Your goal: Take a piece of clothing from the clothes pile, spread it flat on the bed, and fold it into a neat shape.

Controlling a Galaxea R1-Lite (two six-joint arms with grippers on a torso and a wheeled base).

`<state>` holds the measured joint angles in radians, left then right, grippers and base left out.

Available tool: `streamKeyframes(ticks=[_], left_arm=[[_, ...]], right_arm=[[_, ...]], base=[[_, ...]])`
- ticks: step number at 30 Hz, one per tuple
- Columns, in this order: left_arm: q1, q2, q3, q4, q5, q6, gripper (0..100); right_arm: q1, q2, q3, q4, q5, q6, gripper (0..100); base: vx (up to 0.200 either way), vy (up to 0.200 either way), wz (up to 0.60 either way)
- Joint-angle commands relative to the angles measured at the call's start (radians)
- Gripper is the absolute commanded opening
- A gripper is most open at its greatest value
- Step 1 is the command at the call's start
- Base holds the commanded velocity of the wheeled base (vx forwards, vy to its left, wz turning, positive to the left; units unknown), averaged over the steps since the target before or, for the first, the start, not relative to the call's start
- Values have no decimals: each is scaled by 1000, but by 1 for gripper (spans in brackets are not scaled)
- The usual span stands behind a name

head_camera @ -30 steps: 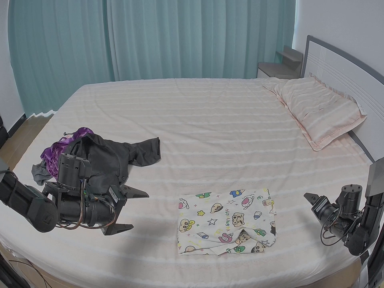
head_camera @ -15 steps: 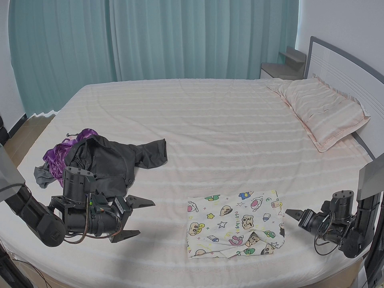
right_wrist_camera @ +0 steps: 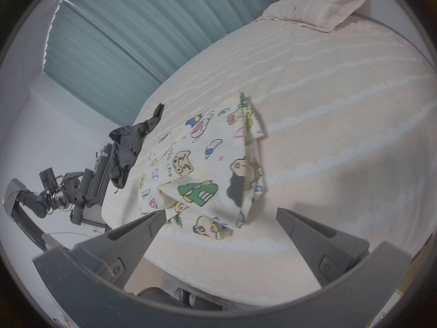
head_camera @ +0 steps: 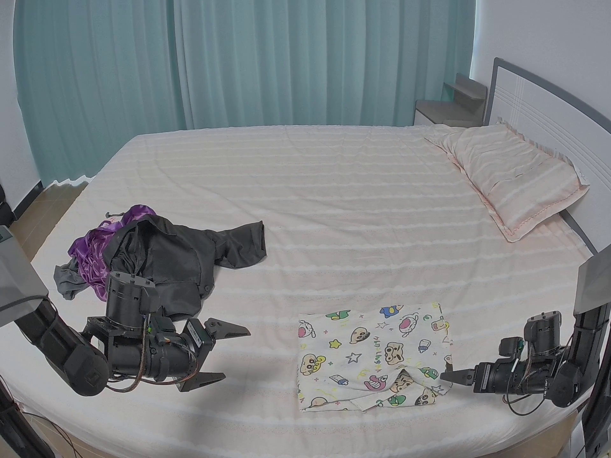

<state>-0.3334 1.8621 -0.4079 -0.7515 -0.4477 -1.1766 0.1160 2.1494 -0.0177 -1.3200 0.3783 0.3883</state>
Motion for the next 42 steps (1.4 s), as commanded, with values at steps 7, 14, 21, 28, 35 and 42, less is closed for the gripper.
streamKeyframes(ticks=[7,14,21,28,35,42], left_arm=[[-3,8,-2,0,0,0,100],[-3,8,-2,-2,0,2,100],[-4,8,-2,0,0,2,100],[-4,8,-2,0,0,2,100],[-4,9,-2,0,1,2,100],[-4,11,-2,0,1,2,100]], right_arm=[[80,70,18,-74,-1,-6,100],[102,167,18,-183,-10,-3,100],[102,185,18,-199,-18,1,100],[99,185,18,-200,-15,4,100],[96,202,18,-231,-16,6,0],[94,211,18,-237,-21,3,0]], base=[[0,0,0],[0,0,0],[0,0,0],[0,0,0],[0,0,0],[0,0,0]])
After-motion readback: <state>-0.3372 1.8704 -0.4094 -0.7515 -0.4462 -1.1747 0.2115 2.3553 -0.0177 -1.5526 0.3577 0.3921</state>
